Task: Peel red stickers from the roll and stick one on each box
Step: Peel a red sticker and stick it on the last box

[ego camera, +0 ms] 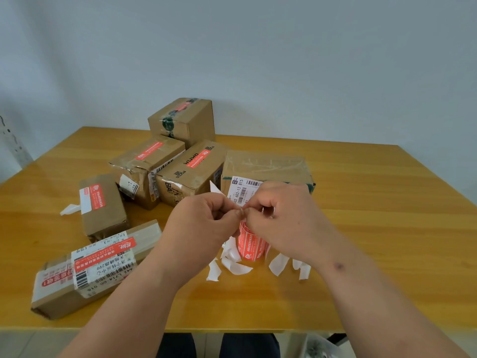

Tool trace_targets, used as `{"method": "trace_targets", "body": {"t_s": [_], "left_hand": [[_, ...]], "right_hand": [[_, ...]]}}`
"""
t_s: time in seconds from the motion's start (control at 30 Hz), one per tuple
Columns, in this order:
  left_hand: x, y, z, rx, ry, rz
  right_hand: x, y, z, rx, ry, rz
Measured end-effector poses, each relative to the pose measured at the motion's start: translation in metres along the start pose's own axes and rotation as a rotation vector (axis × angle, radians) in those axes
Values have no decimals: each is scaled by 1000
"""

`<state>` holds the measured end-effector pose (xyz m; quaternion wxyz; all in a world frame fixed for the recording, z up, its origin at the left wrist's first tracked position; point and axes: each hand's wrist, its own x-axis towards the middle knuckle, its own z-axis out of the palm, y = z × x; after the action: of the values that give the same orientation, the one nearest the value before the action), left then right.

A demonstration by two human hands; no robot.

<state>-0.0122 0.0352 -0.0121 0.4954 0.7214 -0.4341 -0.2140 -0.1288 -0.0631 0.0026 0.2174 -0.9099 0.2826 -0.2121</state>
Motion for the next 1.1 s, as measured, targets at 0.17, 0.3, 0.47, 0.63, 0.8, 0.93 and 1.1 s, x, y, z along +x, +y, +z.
{"method": "trace_targets", "body": {"t_s": [0.17,0.3,0.47,0.63,0.8,0.93,1.1], "left_hand": [[0,-1,-1,-31,0,-21],[3,-10,-5,-15,35,-125],[10,-30,-11,83,105,-305],[11,-42,-15,366,68,-320],[8,-36,-5,520,-22,-236],[10,-32,-1,516,-25,-240],[7,-24,-1,330,94,-65]], "right_hand": [[1,3,2,24,23,33],[2,11,-1,96,88,148],[3,19,-7,72,243,297],[5,22,-13,110,425,381],[5,16,-11,104,320,368],[5,12,-4,37,133,355],[4,9,-3,58,108,355]]}}
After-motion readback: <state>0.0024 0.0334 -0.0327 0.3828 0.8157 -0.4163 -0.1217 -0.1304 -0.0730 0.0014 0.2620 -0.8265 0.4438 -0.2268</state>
